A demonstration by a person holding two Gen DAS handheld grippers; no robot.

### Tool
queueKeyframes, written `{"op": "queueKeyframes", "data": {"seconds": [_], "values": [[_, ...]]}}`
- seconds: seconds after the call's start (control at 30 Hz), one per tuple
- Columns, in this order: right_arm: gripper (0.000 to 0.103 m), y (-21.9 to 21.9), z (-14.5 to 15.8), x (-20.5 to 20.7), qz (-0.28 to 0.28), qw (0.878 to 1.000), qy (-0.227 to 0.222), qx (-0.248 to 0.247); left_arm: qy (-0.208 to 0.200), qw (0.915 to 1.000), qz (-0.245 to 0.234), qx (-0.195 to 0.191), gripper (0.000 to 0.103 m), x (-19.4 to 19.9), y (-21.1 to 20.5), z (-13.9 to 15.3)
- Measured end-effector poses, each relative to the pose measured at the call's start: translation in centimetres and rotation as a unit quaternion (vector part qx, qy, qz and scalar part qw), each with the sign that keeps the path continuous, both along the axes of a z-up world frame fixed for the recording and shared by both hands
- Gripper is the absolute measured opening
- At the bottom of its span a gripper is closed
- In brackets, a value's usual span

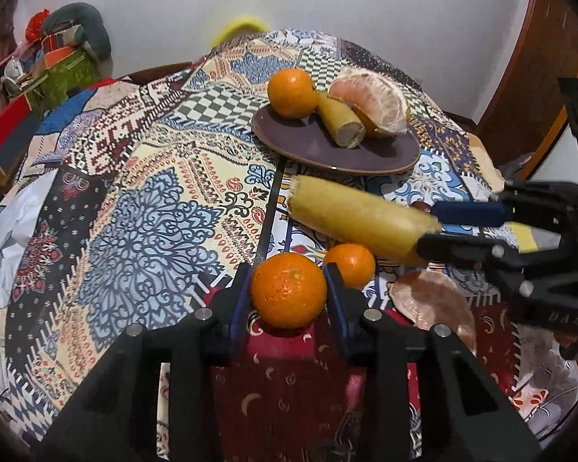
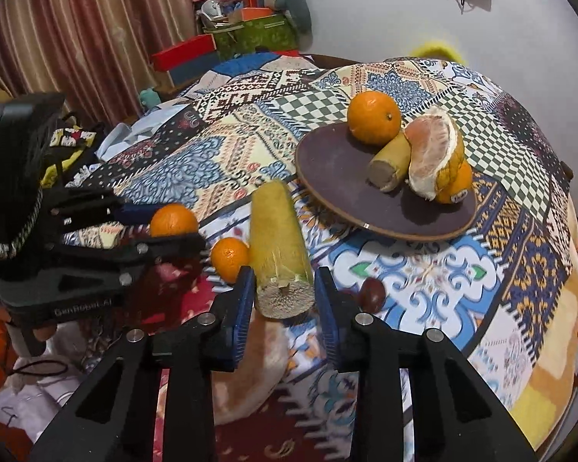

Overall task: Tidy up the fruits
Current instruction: 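Grasp a small tangerine with the left gripper while the right gripper grasps a yellow corn cob, then lift and carry the tangerine and corn cob toward the dark plate with both grippers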

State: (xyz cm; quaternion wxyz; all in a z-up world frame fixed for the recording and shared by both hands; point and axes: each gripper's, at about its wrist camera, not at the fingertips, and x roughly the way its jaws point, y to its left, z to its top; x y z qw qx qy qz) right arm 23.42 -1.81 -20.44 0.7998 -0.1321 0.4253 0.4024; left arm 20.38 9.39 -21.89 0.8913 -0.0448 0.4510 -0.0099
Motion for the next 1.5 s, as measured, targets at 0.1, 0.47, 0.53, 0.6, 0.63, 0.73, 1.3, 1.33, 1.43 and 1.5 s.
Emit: {"op": "queueKeyframes", "data": {"seconds": [0.1, 0.47, 0.53, 0.6, 0.63, 0.73, 1.3, 1.33, 1.43, 1.5], "values": [[0.028, 0.0, -0.1, -0.9, -0.005, 1.000, 0.003, -0.002, -0.007, 1.0000, 0.001, 0.001, 0.037, -0.6, -0.1, 0.5], [0.038, 1.7, -1.3, -0.4, -0.022, 0.999, -0.005, -0.027, -0.008, 0.9999, 0.007, -0.005, 0.037, -1.3, 0.2, 0.7], [0.035, 1.9, -1.6, -0.5, -0.024, 0.999, -0.006, -0.032, -0.008, 0.9999, 0.007, -0.006, 0.037, -1.3, 0.2, 0.6], [0.035, 1.9, -1.6, -0.6, -0.029, 0.999, -0.008, -0.031, -0.008, 0.9999, 0.009, -0.006, 0.037, -1.4, 0.1, 0.7], [0.035, 1.6, -1.5, -0.7, -0.033, 0.999, -0.006, -0.027, -0.009, 0.9999, 0.009, -0.007, 0.037, -1.4, 0.1, 0.8], [0.035, 0.6, -0.6, -1.5, -0.040, 0.999, -0.008, -0.011, -0.013, 0.9999, 0.008, -0.007, 0.037, -1.7, 0.0, 1.1], [0.035, -7.8, -1.4, -6.4, -0.050, 0.998, 0.020, -0.036, -0.018, 0.9997, -0.013, -0.005, 0.037, -3.3, -2.8, 2.1], [0.036, -7.9, -1.7, -6.5, -0.050, 0.998, 0.021, -0.037, -0.017, 0.9997, -0.014, -0.005, 0.037, -3.4, -2.9, 2.1], [0.046, -7.9, -1.8, -6.2, -0.052, 0.998, 0.034, -0.024, -0.012, 0.9998, -0.016, -0.005, 0.037, -3.4, -3.1, 1.9], [0.050, -7.6, -1.6, -5.5, -0.058, 0.997, 0.044, -0.001, -0.009, 0.9998, -0.017, -0.004, 0.037, -3.5, -3.2, 1.8]]}}
